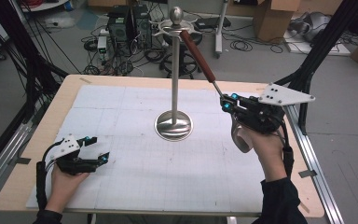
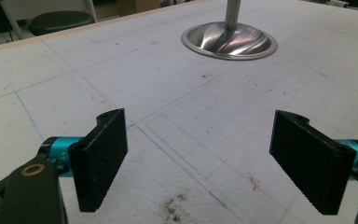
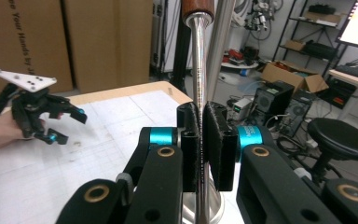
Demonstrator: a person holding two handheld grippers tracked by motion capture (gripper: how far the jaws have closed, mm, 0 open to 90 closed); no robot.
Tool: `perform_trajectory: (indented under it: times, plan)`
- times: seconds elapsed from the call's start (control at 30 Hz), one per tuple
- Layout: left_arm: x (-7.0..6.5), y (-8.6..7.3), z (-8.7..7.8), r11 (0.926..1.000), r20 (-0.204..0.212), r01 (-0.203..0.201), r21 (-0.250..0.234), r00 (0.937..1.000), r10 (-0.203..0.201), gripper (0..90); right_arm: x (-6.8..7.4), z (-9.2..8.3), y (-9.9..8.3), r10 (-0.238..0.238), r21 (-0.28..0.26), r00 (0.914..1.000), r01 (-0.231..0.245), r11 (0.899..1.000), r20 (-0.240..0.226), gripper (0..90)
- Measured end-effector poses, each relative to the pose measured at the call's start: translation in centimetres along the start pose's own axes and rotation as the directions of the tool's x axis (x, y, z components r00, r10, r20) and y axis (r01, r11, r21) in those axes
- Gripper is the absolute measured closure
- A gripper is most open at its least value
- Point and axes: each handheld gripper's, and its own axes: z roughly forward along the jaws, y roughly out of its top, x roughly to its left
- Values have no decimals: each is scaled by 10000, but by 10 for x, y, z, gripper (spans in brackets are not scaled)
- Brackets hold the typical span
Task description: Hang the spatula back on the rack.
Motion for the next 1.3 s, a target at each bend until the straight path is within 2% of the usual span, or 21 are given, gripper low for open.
perform_trajectory:
  times: [0.27, 0.5, 0.57, 1.07, 1.3]
  plan:
    - [0, 0, 0, 10000, 5, 0, 2, 10000, 0, 197, 0, 8, -1, 81, 19, 9999, -81, 10000, 116, 852]
    - [0, 0, 0, 10000, 1, 21, 7, 10000, -21, 197, 3, 9, -1, -50, -39, 10000, 50, 10000, 71, 852]
    - [0, 0, 0, 10000, -6, -11, 19, 10000, 11, 198, 3, 10, 0, -165, 40, 9997, 164, 9999, 196, 852]
    - [0, 0, 0, 10000, 18, 15, 26, 10000, -15, 198, -1, 17, -4, -44, 217, 9992, 36, 9998, 407, 852]
    - [0, 0, 0, 10000, -5, -15, 32, 10000, 15, 198, -4, 16, -5, 7, 78, 9991, -11, 10000, 417, 852]
